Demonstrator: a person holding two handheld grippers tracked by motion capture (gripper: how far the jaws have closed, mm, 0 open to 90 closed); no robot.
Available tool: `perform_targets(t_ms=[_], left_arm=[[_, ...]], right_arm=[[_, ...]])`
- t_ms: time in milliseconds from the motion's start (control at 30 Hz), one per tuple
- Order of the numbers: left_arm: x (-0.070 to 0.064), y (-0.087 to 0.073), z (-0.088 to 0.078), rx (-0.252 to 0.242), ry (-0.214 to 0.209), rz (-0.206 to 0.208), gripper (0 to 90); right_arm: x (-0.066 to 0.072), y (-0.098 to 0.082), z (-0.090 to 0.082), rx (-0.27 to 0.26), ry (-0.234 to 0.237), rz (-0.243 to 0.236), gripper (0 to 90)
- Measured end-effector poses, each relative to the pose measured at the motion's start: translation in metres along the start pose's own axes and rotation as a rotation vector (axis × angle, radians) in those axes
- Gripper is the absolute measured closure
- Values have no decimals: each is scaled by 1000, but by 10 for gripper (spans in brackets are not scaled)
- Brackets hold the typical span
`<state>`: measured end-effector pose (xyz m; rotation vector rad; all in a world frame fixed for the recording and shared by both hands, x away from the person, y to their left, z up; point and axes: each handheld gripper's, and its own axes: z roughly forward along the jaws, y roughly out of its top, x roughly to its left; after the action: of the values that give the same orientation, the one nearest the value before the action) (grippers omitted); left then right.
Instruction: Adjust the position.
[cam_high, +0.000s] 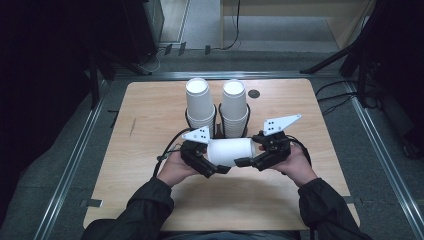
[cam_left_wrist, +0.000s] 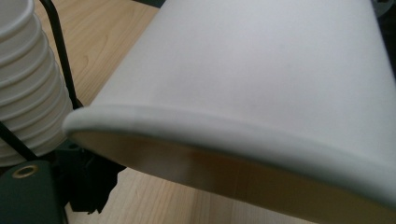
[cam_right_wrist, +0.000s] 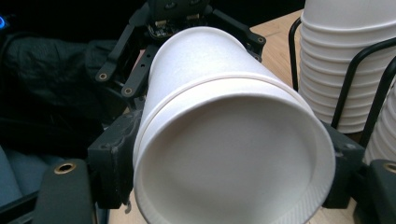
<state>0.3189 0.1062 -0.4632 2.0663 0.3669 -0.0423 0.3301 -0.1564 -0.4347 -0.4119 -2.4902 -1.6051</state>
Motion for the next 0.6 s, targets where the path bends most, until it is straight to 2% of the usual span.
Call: perform_targets(t_ms=[100,300,433,500,600], left_arm=[[2,1,-1,28,-14,2,115],[3,4,-1,76,-17,12,122],[4,6,-4,82,-11,-4,122],[5,5,-7,89,-9,-9,122],[7,6,-13,108,11,-8,122]], right_arm=[[0,0,1,15,-2,-4,244],[0,-1,3,56,2,17,236],[0,-2,3,80,-11,27,195],[1,-3,3,101,-36,23,193],[1,-5,2,119,-44,16,182]])
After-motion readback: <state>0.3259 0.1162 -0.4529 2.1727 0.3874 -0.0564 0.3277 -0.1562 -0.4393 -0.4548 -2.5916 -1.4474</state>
